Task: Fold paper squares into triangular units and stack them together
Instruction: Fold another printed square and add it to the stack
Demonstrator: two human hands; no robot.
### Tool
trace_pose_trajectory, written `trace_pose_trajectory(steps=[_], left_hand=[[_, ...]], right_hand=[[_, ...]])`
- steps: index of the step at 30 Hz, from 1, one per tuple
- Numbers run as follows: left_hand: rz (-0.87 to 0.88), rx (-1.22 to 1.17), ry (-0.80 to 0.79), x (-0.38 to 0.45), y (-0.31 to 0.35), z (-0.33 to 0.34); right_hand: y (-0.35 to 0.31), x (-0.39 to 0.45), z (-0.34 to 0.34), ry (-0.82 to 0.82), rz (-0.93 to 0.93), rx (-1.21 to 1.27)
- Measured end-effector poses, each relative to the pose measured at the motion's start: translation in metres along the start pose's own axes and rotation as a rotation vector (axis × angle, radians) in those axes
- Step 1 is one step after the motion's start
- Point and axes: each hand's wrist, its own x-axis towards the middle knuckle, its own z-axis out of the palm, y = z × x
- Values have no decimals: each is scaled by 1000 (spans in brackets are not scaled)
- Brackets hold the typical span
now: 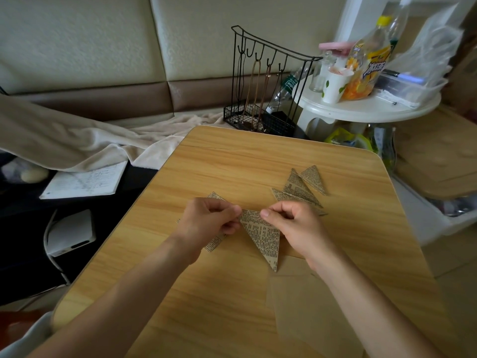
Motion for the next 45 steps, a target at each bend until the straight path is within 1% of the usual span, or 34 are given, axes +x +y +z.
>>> trace_pose_trajectory(steps=[4,10,12,15,17,19,22,24,28,31,36,42,45], left_hand=[[-14,-6,36,3,0,-3],[-19,12,75,5,0,-4],[-11,3,74,4,0,-4],[-7,-4,70,4,-3,-3],[3,39,43,5,-2,-4],[23,115,-29,5,0,-5],[44,179,-161,0,1,-2],[47,171,-192,-2,1,1],[-12,0,-156,0,2,0],[-59,-62,-145,1,1,1],[-61,-50,-156,1,-1,6],[30,-15,-55,-2,-3,13],[27,-36,-66,-2,-2,14]], right_hand=[[3,3,-4,9,23,72],[6,6,-3,16,32,66],[6,6,-2,27,34,51],[2,4,-1,25,24,-35],[-1,1,-1,-2,10,-101],[-4,-2,-4,-46,-18,-145],[-8,-4,-1,-141,-50,-150],[-8,-5,4,-146,-80,-149],[-4,-4,8,-72,-68,-84],[-3,-4,9,-70,-50,-50],[-4,-4,12,-68,-30,-36],[-1,-2,13,-29,-27,-2],[0,-3,14,-23,-47,-3]])
